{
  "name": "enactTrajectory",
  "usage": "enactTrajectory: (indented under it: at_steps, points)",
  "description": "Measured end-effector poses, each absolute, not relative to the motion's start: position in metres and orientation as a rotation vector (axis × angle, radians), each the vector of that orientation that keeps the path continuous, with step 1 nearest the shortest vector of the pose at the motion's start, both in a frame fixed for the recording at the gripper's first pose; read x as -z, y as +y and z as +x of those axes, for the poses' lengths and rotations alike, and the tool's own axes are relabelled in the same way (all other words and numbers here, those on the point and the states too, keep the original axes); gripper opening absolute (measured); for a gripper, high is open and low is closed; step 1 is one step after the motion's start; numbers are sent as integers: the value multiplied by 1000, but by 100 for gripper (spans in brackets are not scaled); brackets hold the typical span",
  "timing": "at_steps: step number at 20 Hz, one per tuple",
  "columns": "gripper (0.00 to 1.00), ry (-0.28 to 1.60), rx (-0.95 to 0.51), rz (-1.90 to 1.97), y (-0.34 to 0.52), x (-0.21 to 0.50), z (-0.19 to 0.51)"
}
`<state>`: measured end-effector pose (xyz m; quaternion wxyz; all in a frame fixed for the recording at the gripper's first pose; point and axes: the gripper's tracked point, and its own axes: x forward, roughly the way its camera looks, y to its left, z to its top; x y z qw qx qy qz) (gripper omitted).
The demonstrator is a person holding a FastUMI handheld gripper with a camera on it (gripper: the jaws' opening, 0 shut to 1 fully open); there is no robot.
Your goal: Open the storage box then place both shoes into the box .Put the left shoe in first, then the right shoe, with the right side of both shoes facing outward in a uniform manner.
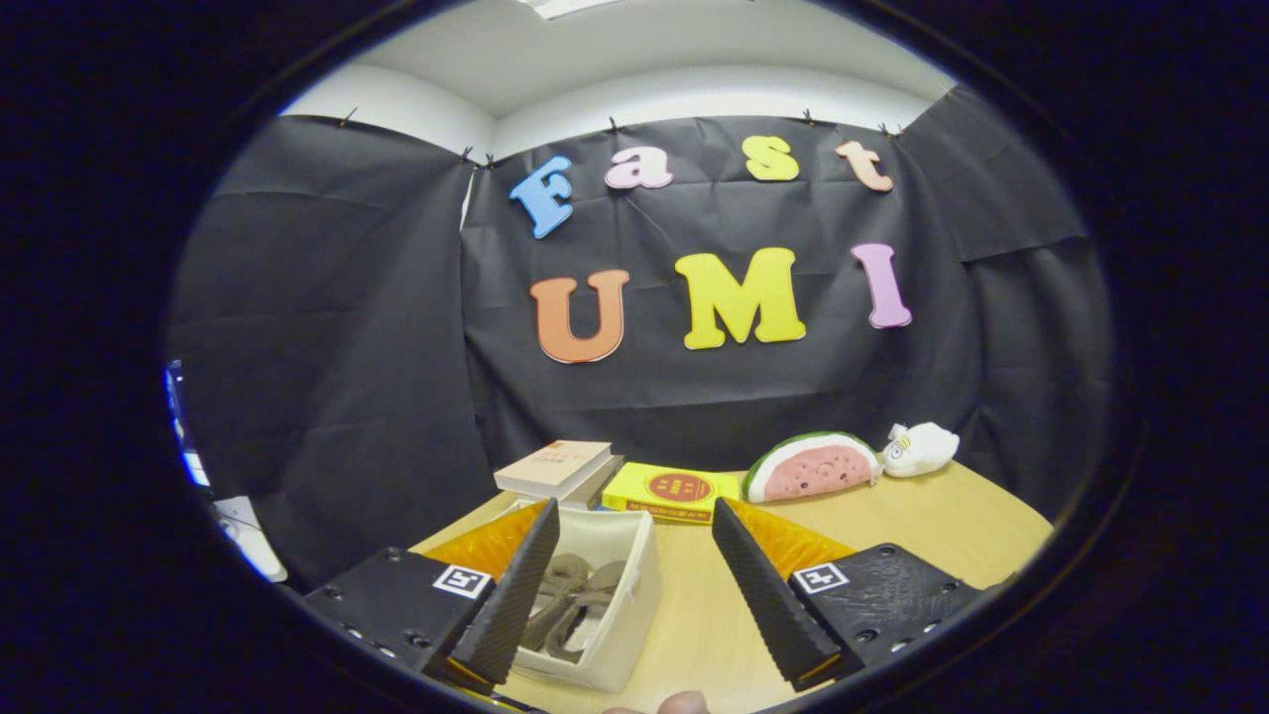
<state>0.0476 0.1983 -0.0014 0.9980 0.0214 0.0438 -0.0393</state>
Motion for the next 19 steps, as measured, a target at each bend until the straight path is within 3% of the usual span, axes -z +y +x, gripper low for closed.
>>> enactTrajectory:
  at_steps: [19]
  points:
    - [94,60,165,81,147,11,30]
